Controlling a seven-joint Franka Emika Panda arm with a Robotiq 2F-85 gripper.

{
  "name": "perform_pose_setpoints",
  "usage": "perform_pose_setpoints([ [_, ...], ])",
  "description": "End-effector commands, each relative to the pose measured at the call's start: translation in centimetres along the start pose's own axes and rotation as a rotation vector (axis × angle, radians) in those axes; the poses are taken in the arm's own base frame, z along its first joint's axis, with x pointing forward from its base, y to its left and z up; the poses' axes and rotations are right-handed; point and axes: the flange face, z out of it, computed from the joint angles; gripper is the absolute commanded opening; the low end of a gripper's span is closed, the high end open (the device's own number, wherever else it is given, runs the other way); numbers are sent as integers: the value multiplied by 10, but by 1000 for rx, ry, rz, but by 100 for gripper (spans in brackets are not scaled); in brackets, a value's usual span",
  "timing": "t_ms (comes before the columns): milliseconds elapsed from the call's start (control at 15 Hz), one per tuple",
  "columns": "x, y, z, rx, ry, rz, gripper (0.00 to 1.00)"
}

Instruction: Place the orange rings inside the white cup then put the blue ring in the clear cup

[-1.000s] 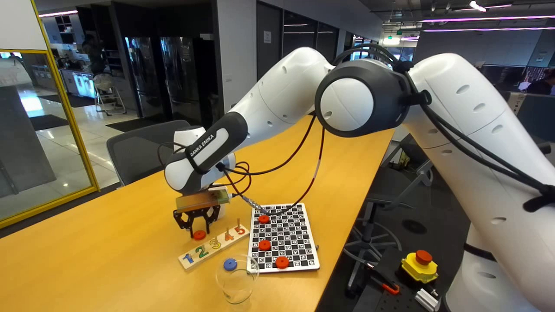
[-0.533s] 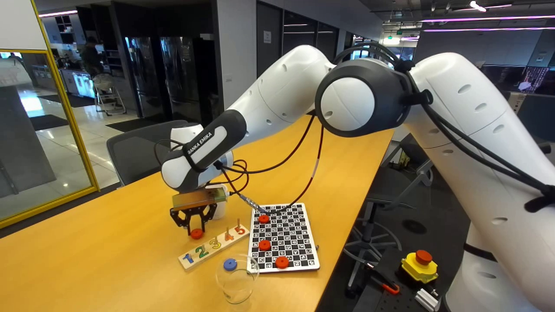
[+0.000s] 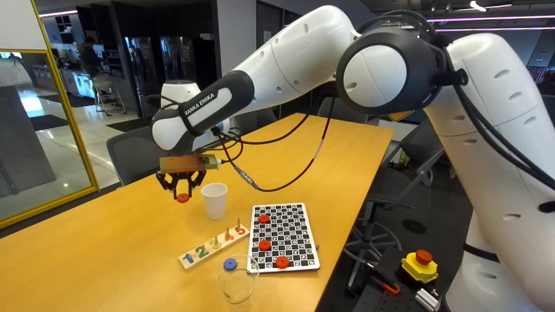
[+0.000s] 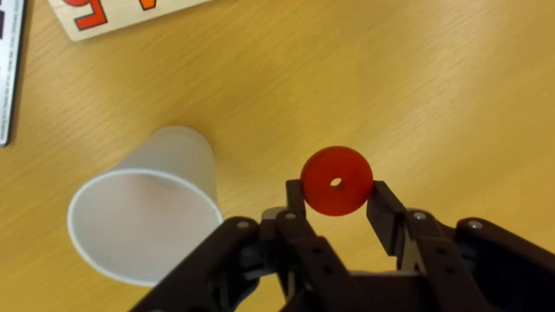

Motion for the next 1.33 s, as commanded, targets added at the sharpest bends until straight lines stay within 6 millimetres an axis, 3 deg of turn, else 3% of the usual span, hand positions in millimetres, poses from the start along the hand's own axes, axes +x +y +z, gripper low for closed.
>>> perform_pose_setpoints([
  [0, 20, 16, -47, -5, 88, 49, 23],
  [133, 31, 29, -56, -16, 112, 68, 23],
  [267, 40, 42, -53, -25, 108, 85, 23],
  [733, 49, 76, -22, -67, 47, 135, 23],
  [1267, 39, 85, -8, -93, -25, 141, 23],
])
